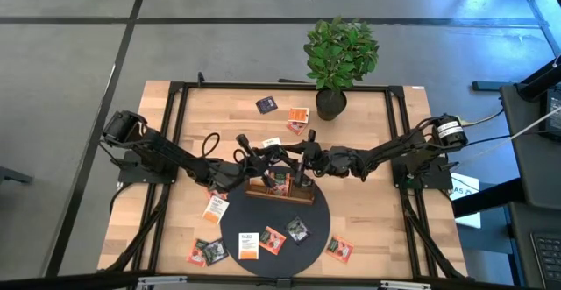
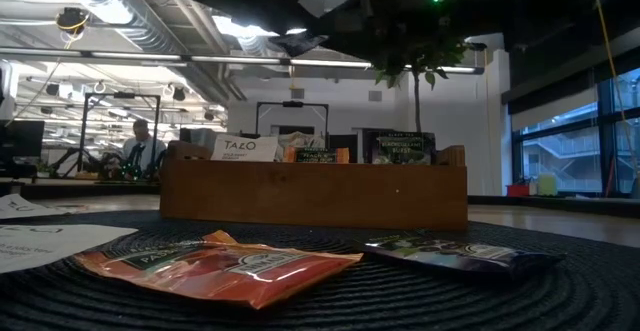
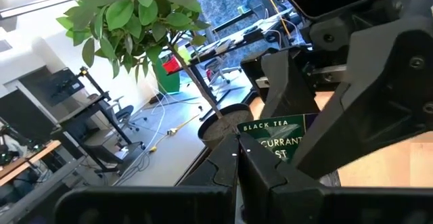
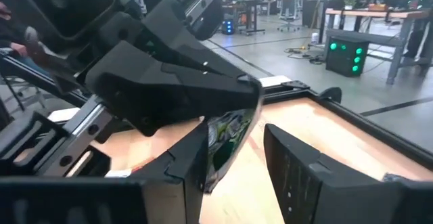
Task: Pick & Place Tea
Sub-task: Put the black white tea bag into the right section of the wooden organizer
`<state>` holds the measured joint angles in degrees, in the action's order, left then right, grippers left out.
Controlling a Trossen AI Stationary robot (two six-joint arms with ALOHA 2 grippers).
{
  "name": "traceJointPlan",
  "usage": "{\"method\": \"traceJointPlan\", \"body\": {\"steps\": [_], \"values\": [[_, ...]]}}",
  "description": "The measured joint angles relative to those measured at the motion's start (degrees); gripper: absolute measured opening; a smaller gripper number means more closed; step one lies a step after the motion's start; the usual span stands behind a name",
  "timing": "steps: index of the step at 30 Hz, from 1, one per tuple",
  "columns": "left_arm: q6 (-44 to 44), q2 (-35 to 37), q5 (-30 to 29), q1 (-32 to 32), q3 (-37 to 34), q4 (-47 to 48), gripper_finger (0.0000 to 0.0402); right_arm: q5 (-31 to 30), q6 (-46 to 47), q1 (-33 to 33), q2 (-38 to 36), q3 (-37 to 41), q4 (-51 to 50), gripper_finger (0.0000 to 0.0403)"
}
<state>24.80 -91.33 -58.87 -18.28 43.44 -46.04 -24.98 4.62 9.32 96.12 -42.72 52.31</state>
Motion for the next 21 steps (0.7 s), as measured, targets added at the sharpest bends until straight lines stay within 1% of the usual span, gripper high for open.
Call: {"method": "traceJointPlan", "body": {"steps": [3, 6, 8, 15, 16, 18, 21], "values": [[0.0, 0.0, 0.0, 0.0, 0.0, 0.0, 0.0003, -1.7, -0.4, 0.0, 0.0, 0.0, 0.3, 0.0143], [0.0, 0.0, 0.0, 0.0, 0.0, 0.1, 0.0005, -2.3, -0.5, 0.0, 0.0, 0.0, 0.3, 0.0127], [0.0, 0.0, 0.0, 0.0, 0.0, 0.1, 0.0005, -2.3, -0.6, 0.0, 0.0, 0.0, 0.2, 0.0108], [0.1, 0.0, -0.1, 0.0, 0.0, 0.9, 0.0005, -1.3, -1.8, 0.0, 0.0, 0.0, -0.2, 0.0019], [0.6, 0.0, -0.1, 0.0, 0.0, 1.0, 0.0005, -1.3, -2.0, 0.0, 0.0, 0.0, -0.2, 0.0011], [2.2, 0.0, -0.1, 0.0, 0.0, 1.0, 0.0005, -1.3, -1.9, 0.0, 0.0, 0.0, -0.2, 0.0009], [3.7, 0.0, -0.1, -0.4, 0.0, 1.0, 0.0007, -1.2, -1.9, 0.0, 0.0, 0.0, -0.3, 0.0019]]}}
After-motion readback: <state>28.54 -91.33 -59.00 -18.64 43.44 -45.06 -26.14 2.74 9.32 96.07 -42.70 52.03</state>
